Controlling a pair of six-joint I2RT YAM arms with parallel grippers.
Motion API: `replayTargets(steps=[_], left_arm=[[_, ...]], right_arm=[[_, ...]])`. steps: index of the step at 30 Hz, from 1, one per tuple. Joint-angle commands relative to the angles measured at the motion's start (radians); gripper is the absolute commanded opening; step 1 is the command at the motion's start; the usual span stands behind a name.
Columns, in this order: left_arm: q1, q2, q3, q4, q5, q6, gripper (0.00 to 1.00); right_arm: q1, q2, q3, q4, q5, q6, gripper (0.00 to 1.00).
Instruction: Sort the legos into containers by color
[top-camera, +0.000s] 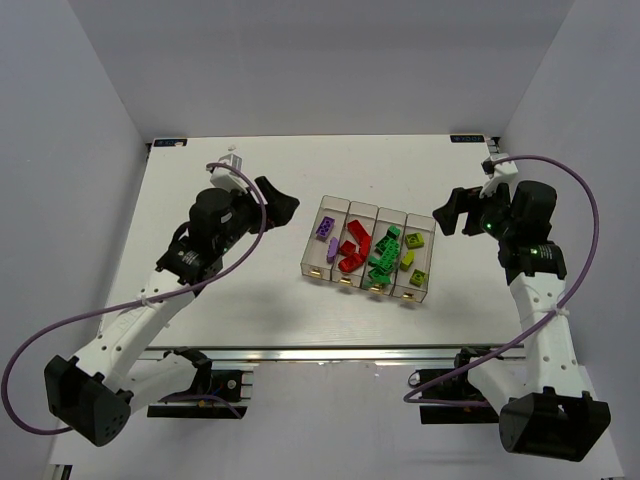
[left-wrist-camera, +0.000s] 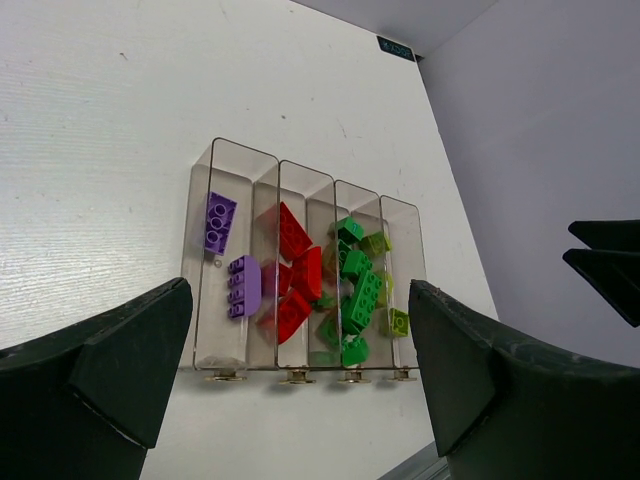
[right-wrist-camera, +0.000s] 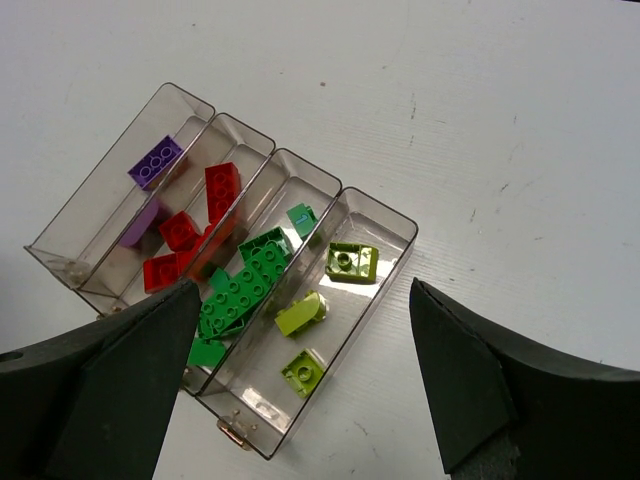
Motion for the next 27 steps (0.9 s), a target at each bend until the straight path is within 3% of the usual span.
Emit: replayTargets(steps=[1,27], left_arm=[[0.003,-0.04,-0.014,0.007,-0.006,-0.016,0.98],[0.003,-0.026,-0.004,0.03,-0.001,0.004,0.98]], right_arm=[[-0.003,-0.022,-0.005,0.035,0.003,0.008,0.89],[-0.001,-0.01,-0.01,0.041,0.023,0.005,0.9]])
